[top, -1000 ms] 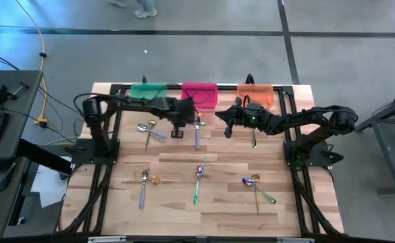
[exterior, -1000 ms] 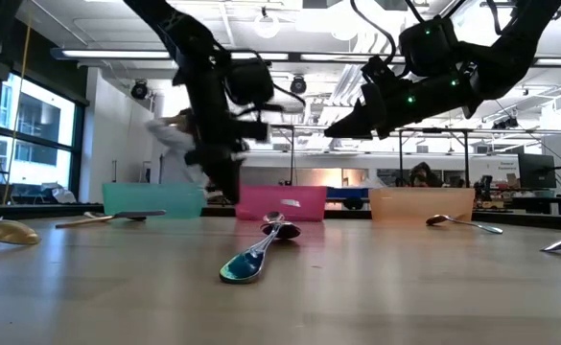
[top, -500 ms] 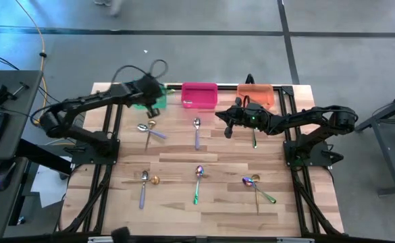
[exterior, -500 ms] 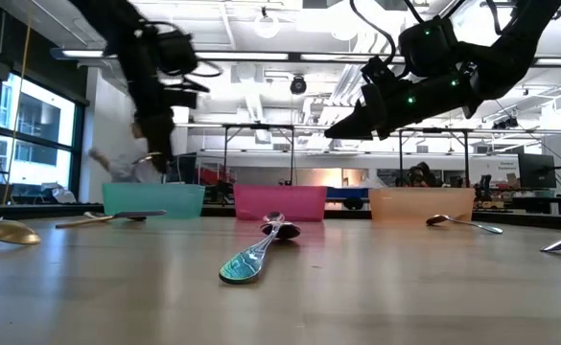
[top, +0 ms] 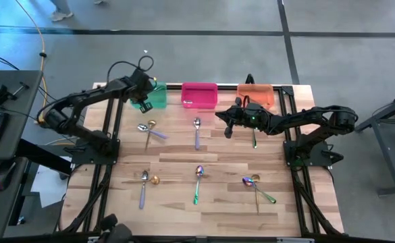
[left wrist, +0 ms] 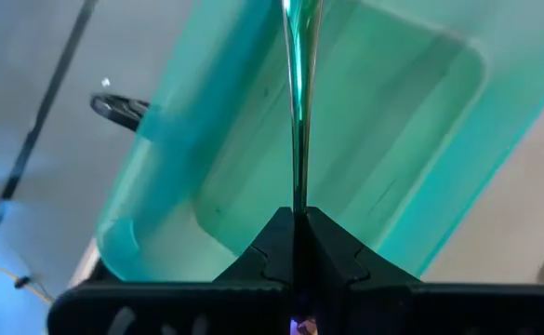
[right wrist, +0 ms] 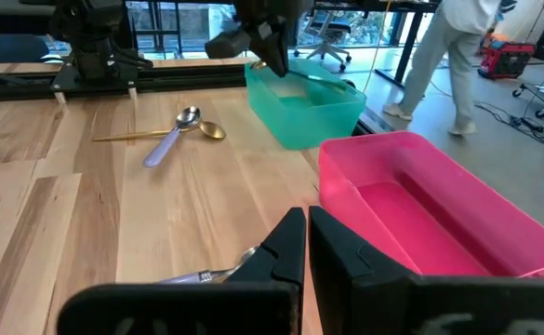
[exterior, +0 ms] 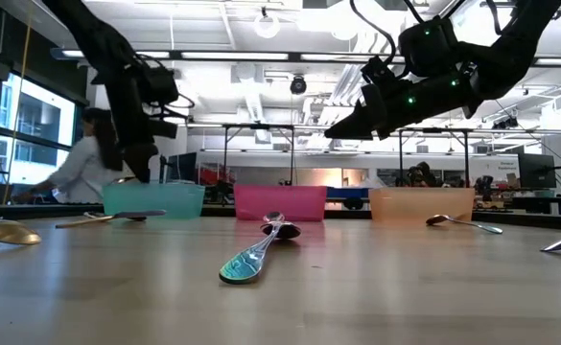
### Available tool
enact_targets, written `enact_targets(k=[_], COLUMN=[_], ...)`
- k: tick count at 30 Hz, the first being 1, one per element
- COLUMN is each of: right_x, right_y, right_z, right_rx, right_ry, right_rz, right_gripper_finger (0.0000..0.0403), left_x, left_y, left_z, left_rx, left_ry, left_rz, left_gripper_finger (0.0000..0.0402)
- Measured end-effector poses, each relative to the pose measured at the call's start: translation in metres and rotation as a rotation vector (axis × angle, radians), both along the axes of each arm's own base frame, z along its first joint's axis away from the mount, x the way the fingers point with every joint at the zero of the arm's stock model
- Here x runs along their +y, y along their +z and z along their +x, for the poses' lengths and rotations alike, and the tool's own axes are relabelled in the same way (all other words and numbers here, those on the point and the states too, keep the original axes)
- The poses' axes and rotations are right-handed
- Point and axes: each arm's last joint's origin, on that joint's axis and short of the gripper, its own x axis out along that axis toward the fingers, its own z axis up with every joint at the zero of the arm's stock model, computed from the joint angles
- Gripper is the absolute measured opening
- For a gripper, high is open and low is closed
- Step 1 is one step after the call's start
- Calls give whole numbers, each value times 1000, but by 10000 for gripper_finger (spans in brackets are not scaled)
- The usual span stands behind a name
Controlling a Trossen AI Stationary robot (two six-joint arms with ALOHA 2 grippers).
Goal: Sort silverware by color (type)
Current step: Put the blue spoon into the green bin, then put the purple spoon into the red bin
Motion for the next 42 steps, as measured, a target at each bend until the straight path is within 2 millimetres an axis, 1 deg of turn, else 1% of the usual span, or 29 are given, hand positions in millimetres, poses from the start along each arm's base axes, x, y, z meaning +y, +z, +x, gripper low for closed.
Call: enact_targets(k=[10,13,17,21,24,27,29,32,38,42], right_x=[0,0,0,0,0,0,0,0,3,8], right_y=[0,0,0,0,0,0,0,0,0,3], right_z=[0,0,0,0,0,0,0,0,1,5], right_rx=[0,0,0,0,0,0,0,-1,-2,-15], right_ry=[0,1,0,0,0,1,0,0,12,31], right_rz=[0,0,0,0,0,0,0,0,-1,5], right_gripper_finger=[0,0,0,0,0,0,0,0,0,0], left_x=[12,14,13,8,3,-7,-16,-33,-75,-99], left_y=[-32,-36,-33,-19,-7,7,15,19,9,0], left_z=[4,6,7,8,7,8,10,13,19,22], left_rx=[44,43,26,-10,-42,-80,-132,-256,-494,-730], left_ry=[15,26,45,40,49,40,35,42,-69,-219], left_rz=[-91,-95,-89,-46,-19,11,35,59,143,154], left_gripper_finger=[2,10,39,67,75,62,43,10,3,2])
